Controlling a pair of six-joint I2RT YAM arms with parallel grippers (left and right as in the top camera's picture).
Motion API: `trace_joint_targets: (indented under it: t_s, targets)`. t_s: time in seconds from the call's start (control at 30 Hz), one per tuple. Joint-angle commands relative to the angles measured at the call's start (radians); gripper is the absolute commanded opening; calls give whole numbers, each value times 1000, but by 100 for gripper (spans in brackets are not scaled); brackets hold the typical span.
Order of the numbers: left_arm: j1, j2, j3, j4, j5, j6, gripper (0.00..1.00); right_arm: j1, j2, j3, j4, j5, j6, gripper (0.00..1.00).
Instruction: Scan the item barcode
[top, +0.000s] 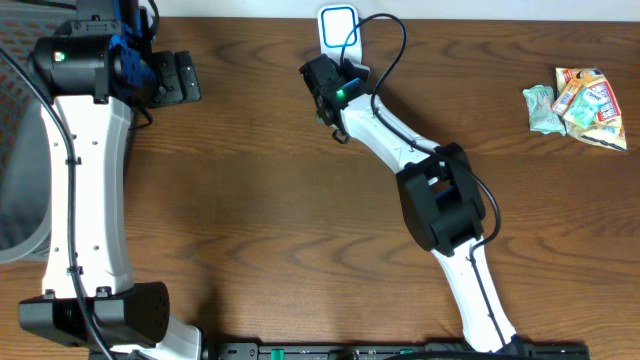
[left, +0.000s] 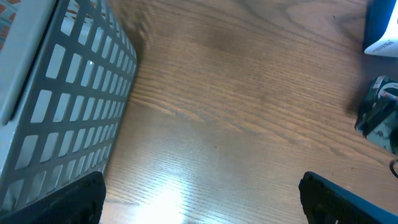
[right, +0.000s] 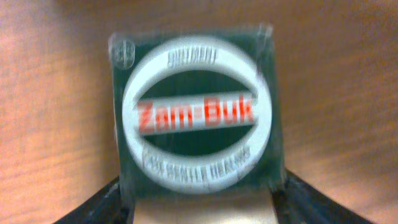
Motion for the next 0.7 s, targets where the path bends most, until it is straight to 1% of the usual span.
trace_joint_targets:
  t_s: [0.0,0.07,0.1,0.17,0.23,0.3,0.43,0.53,0.63,0.67]
  targets:
    - [4,4,-5,0,-16,-9,98,-19,-111,-5,-56,-216,-84,56]
    - [4,4,-5,0,-16,-9,98,-35,-150,-5,-90,-263,-95,49]
    - [4,4,-5,0,-16,-9,98,-43,-166,-5,-105,-270,-95,49]
    - [4,4,-5,0,-16,-9,97,-69,-197,-5,-125,-253,-122,63]
    - [4,4,-5,0,-16,-9,98,-82,-200,-5,-126,-223,-136,72]
    - [4,4,-5,0,-16,-9,98,-94,-192,-5,-122,-201,-136,77]
    - [4,4,-5,0,-16,-9,98,-97,-155,-6,-88,-192,-140,95]
    - [4,4,-5,0,-16,-9,98,-90,-94,-6,-27,-191,-189,99]
    - [4,4,-5,0,-16,-9,98,-88,-52,-6,14,-195,-193,99]
    - [4,4,-5,0,-16,-9,98,-88,-42,-6,25,-195,-195,97]
